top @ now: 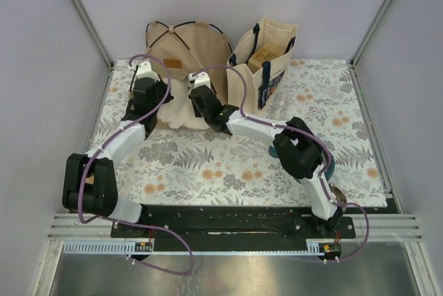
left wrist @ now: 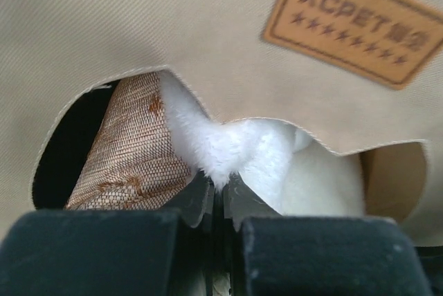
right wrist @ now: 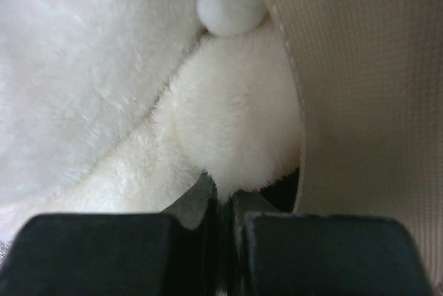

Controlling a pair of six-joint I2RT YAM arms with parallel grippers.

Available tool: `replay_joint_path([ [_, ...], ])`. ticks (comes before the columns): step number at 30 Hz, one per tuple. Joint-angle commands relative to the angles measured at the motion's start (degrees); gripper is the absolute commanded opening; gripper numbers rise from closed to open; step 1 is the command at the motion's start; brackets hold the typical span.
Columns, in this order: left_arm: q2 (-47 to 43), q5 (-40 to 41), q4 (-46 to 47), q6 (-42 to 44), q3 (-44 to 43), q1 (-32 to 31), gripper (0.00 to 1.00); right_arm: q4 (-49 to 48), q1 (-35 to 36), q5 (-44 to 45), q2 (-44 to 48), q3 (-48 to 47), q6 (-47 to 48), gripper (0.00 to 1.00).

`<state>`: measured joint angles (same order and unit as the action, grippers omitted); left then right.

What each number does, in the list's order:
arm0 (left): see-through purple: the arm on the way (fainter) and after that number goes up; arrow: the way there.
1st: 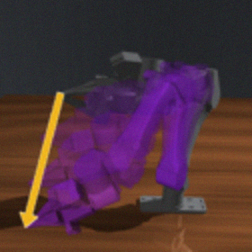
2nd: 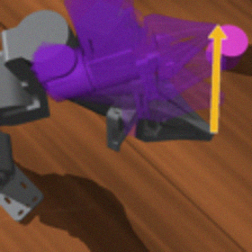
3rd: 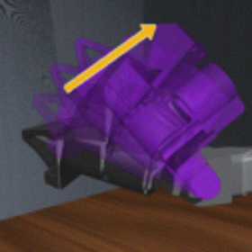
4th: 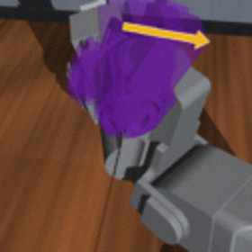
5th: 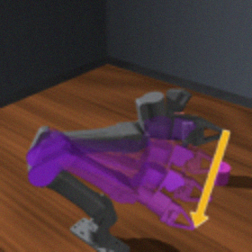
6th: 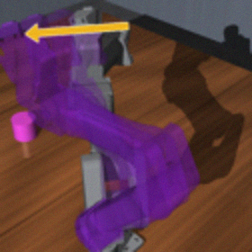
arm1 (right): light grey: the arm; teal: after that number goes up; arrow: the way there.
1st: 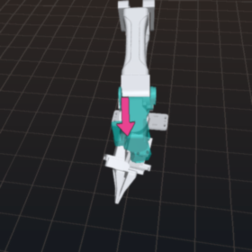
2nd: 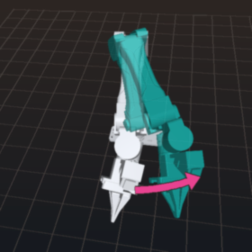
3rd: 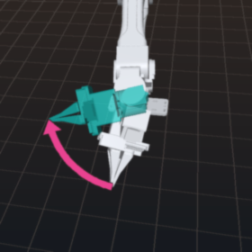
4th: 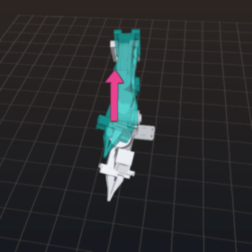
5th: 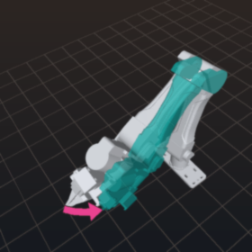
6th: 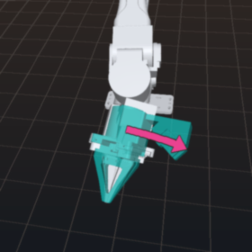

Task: Set up the pet tent

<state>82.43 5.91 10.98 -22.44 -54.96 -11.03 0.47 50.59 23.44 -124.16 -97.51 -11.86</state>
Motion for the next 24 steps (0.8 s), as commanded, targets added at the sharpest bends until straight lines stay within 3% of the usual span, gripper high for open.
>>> replay_joint_path([
  [1,1.67,3.13,13.44,-1.2,4.85,-0.84,0.0,-11.62,0.74,2.75,1.82,-2.85,1.65,0.0],
  [10,6.42,5.42,25.3,-0.24,7.58,-0.84,0.0,-21.9,0.74,0.82,-1.52,-5.58,9.21,0.0],
  [14,10.46,4.99,28.75,1.69,5.23,-0.84,0.0,-18.42,0.83,-0.41,-3.98,-8.56,11.24,0.0],
  [18,10.39,3.41,24.25,0.74,3.79,-0.93,0.01,-17.07,0.83,-0.15,0.3,-2.53,9.05,0.42],
  [20,7.49,3.14,25.4,-1.81,7.13,-0.93,0.21,-18.75,0.83,-0.59,4.95,3.71,7.21,0.6],
  [22,4.15,2.27,24.53,-2.87,8.9,-0.93,0.51,-18.84,0.83,-1.11,9.96,8.11,5.8,0.69],
  [24,1.08,2.17,20.86,-3.93,9.26,-0.93,0.62,-18.49,0.83,-1.64,13.75,11.54,4.48,0.72],
])
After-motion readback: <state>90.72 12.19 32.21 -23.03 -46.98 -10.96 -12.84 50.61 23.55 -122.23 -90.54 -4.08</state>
